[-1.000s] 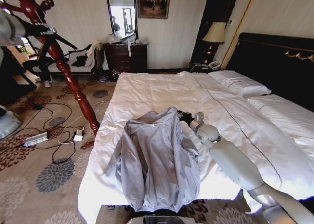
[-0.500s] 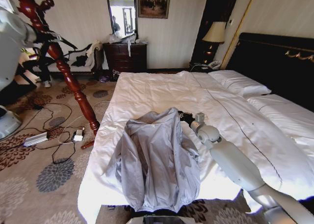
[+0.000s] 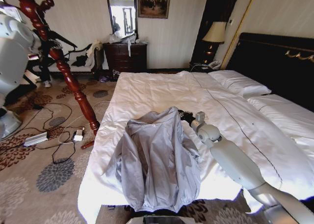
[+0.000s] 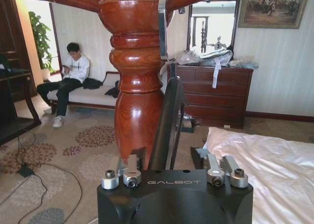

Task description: Pick up the clothes from the bed and hang them on the clothes hanger.

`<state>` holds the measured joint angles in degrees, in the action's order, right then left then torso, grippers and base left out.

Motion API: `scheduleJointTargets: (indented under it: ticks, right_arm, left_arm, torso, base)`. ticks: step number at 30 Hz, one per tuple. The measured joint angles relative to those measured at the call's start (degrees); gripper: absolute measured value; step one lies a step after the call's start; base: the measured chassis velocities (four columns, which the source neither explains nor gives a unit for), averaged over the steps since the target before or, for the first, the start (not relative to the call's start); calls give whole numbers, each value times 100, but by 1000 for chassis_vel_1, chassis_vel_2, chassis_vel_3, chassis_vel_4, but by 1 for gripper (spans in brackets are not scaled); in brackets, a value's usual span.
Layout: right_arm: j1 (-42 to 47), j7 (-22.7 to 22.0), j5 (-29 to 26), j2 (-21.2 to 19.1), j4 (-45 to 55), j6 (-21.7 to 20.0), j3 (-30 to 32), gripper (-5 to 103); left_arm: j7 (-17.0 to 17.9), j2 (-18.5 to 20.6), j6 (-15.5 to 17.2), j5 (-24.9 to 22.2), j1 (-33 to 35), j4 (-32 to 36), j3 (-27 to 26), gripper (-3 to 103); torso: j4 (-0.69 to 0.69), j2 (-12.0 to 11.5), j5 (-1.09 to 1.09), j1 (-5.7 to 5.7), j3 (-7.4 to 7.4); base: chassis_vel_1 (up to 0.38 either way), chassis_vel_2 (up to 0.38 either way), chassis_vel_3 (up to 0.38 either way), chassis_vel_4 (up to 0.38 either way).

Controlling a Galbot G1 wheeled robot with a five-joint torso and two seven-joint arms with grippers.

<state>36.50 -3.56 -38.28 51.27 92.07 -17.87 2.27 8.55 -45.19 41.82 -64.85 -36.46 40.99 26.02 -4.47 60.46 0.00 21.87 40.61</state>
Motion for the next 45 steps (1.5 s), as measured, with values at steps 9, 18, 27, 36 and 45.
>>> scheduleJointTargets:
  ticks: [9,18,27,36,45]
  right_arm:
    - [-41,-18,-40,-62,49,3,-58,0]
    - [-26,-52,-35,-83,52,15,-82,0]
    - [-36,-90,-87,-92,86,16,-60,0]
    - [19,-164,-142,-107,147,16,30,0]
    - [69,-180,-147,-126,187,11,103,0]
  left_arm:
    - [-152,154,-103,-14,26,181,89,18]
    - [-297,326,-274,44,31,380,187,16]
    - [-361,392,-331,69,-28,698,208,16]
    - [-609,253,-523,317,-148,896,287,16]
    - [-531,464,-362,79,-93,1930,291,16]
  torso:
    - [-2,0,0,0,0]
    - [1,0,-1,0,0]
    - [3,0,-1,0,0]
    - [1,0,-2,1,0]
    - [-4,0,6,-1,-1]
  base:
    - [0,0,0,0]
    - [0,0,0,0]
    - [0,0,0,0]
    - [0,0,0,0]
    - [0,0,0,0]
